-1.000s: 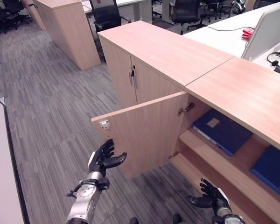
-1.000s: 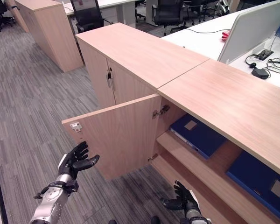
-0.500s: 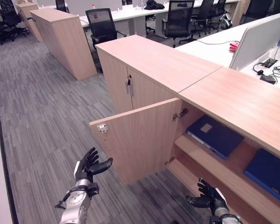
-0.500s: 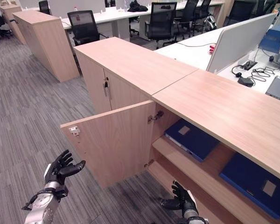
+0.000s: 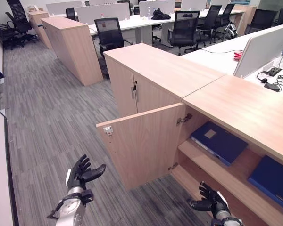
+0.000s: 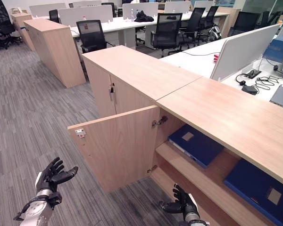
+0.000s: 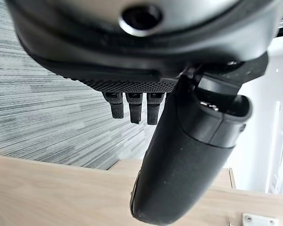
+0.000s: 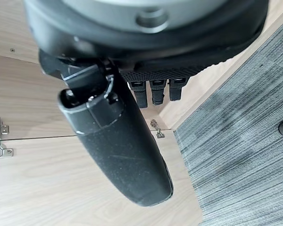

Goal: Put the empty folder in the office cabinet

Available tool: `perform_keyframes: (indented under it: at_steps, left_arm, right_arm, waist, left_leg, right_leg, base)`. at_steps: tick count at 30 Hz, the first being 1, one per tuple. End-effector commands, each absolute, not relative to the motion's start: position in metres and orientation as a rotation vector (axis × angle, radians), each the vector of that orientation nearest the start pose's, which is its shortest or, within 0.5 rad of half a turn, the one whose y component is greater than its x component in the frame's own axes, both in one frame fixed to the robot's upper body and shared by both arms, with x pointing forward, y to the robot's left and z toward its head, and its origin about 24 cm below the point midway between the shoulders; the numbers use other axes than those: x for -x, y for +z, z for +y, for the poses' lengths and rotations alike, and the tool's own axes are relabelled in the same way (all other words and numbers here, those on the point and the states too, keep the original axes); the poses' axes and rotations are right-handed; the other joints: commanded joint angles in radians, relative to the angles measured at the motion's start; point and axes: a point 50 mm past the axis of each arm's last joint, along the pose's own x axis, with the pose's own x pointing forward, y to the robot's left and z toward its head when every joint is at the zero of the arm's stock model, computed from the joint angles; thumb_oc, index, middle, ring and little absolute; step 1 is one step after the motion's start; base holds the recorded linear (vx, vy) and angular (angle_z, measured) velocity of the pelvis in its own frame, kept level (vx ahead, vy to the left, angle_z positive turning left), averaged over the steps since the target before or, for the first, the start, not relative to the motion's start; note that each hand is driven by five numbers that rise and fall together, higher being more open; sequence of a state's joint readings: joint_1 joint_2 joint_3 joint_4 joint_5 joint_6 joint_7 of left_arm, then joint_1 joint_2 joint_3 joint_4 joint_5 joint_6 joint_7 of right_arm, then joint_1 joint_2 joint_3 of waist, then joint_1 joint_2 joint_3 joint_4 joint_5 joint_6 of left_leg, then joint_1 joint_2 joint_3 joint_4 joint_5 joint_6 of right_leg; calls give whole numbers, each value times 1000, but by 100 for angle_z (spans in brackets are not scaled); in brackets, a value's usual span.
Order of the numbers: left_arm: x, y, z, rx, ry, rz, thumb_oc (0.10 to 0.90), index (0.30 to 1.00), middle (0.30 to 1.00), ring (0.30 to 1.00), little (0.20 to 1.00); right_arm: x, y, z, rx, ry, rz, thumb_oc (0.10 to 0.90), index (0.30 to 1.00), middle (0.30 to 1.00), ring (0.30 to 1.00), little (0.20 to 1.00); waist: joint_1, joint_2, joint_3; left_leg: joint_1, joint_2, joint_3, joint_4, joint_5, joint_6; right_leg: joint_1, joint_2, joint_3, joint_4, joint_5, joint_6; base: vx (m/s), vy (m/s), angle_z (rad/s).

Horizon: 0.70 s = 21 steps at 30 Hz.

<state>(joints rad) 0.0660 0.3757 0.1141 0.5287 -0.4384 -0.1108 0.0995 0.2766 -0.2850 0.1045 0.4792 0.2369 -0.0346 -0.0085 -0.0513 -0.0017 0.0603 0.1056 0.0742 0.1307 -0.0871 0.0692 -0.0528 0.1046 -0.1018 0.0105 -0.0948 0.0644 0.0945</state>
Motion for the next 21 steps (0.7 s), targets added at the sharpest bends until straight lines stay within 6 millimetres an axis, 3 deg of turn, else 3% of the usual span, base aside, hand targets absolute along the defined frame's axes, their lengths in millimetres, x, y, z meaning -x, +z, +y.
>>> perform_keyframes:
  at_steps: [1,5,7,11,18,21]
  left_arm:
    - [-260,34,321,-107,400,64,800,900,900,900,900]
    - [-282,68,323,-161,348,-27,800,900,900,900,900]
    - [-287,73,320,-166,331,-43,800,900,900,900,900]
    - [-309,99,287,-154,189,-155,800,900,900,900,900]
    - [-316,103,226,-44,-31,-228,800,900,900,900,900]
    - [-315,104,212,-19,-93,-236,800,900,900,900,900]
  right_arm:
    - [-169,-72,-233,91,-80,520,800,900,900,900,900]
    - [-168,-72,-233,108,-62,530,800,900,900,900,900]
    - [-168,-73,-233,107,-62,531,800,900,900,900,900]
    - [-170,-74,-233,111,-61,533,800,900,900,900,900]
    - [-173,-76,-230,102,-73,540,800,900,900,900,900]
    - [-173,-76,-230,102,-77,543,800,900,900,900,900]
  waist:
    - [1,7,17]
    - [-14,9,14]
    - [-15,7,14]
    - [-28,4,19]
    - [-39,1,28]
    - [-40,1,30]
  left_leg:
    - [78,2,6,0,-130,-25]
    - [78,3,17,0,-133,-26]
    - [79,3,20,0,-134,-25]
    - [74,-4,29,0,-139,-18]
    - [74,-12,40,0,-147,-3]
    - [73,-16,41,0,-149,1]
  right_leg:
    - [54,-68,-59,27,-108,95]
    - [46,-72,-54,30,-103,101]
    - [44,-72,-52,31,-102,103]
    - [25,-78,-43,47,-98,110]
    - [2,-88,-25,71,-95,116]
    - [-6,-89,-21,80,-94,117]
  base:
    - [0,0,0]
    - [5,11,-5]
    - [1,12,-5]
    - [-10,16,-3]
    - [-9,29,-2]
    - [-14,27,0]
